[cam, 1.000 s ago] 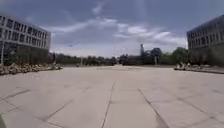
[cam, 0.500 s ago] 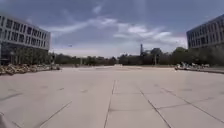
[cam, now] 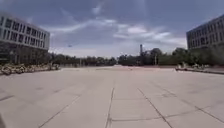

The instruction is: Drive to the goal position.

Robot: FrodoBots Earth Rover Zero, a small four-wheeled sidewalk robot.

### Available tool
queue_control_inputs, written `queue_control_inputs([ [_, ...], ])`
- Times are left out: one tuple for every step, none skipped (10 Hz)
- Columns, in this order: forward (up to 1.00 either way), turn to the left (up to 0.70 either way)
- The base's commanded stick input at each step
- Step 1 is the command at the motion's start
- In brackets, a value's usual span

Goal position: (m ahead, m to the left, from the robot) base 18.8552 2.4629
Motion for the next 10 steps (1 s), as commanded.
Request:
queue_control_inputs([
  [0.54,0.00],
  [0.54,0.00],
  [0.54,0.00],
  [0.54,0.00],
  [0.54,0.00],
  [0.54,0.00],
  [0.54,0.00],
  [0.54,0.00],
  [0.54,0.00],
  [0.54,0.00],
])
